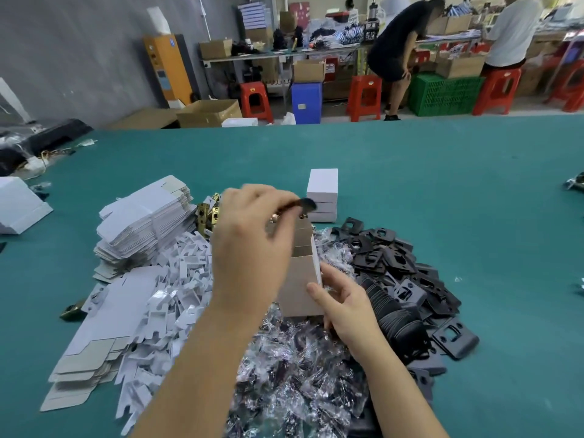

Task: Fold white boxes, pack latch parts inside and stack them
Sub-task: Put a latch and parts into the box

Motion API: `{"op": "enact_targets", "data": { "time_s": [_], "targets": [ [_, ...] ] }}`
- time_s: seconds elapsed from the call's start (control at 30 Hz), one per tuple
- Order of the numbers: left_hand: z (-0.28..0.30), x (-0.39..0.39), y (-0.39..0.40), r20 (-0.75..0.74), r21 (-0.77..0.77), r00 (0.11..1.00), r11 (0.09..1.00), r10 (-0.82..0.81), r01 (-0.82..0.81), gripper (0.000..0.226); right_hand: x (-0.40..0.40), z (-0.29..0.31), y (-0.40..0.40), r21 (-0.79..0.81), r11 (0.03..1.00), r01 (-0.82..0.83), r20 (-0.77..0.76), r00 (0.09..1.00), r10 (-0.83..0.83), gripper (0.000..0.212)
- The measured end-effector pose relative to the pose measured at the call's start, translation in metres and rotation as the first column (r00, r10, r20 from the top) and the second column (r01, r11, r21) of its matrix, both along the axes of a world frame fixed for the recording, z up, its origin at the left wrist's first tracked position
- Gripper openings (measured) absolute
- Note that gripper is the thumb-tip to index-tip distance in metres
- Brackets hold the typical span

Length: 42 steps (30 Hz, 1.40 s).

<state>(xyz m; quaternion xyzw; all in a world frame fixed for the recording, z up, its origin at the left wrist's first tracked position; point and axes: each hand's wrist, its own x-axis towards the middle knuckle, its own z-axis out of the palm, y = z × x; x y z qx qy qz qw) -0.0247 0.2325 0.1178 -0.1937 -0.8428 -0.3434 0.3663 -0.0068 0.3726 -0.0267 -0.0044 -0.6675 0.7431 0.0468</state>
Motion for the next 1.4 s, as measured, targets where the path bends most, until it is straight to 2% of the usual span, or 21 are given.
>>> {"op": "enact_targets", "data": {
  "time_s": [0.1, 0.17, 0.37, 0.63, 0.73, 0.87, 1.23, 1.3, 1.4],
  "targets": [
    [0.003, -0.015, -0.023, 0.236, 0.049, 0.971, 0.999, -0.028, 0.017, 0.014, 0.002, 0.004, -0.001, -0.008, 1.0, 0.024, -0.002, 1.0, -0.024, 0.036],
    [-0.002, -0.021, -0.029, 0.337, 0.017, 0.941, 1.0, -0.025, 0.02, 0.016, 0.002, 0.004, -0.001, -0.031, 1.0, 0.0, 0.004, 1.0, 0.0, 0.036],
    [-0.014, -0.027, -0.022, 0.432, -0.216, 0.902, 0.97, -0.006, 0.11, 0.018, 0.004, 0.009, -0.003, -0.046, 0.999, -0.001, -0.035, 0.999, 0.0, 0.041],
    [-0.017, -0.028, -0.002, 0.591, -0.251, 0.806, 0.947, -0.013, 0.199, 0.021, 0.002, 0.003, -0.001, -0.055, 0.998, 0.005, -0.018, 1.0, -0.006, 0.035],
    [-0.022, -0.031, -0.001, 0.603, -0.249, 0.797, 0.948, -0.008, 0.198, 0.021, 0.002, 0.002, -0.001, -0.057, 0.998, 0.0, -0.028, 1.0, -0.002, 0.035],
    [-0.031, -0.031, -0.001, 0.639, -0.362, 0.766, 0.907, 0.073, 0.216, 0.027, 0.002, 0.003, -0.001, -0.037, 0.999, 0.0, -0.036, 0.999, -0.001, 0.035],
    [-0.041, -0.03, -0.006, 0.688, -0.327, 0.725, 0.901, 0.021, 0.284, 0.032, 0.001, 0.0, 0.0, -0.044, 0.999, -0.005, -0.047, 0.999, 0.003, 0.036],
    [-0.041, -0.03, -0.01, 0.641, -0.3, 0.767, 0.911, -0.029, 0.285, 0.033, 0.001, 0.0, 0.0, -0.054, 0.999, -0.005, -0.044, 0.999, 0.003, 0.036],
    [-0.04, -0.034, -0.018, 0.461, -0.173, 0.88, 0.96, -0.117, 0.218, 0.031, 0.0, -0.002, 0.0, -0.06, 0.998, 0.005, -0.034, 0.999, -0.007, 0.035]
  ]
}}
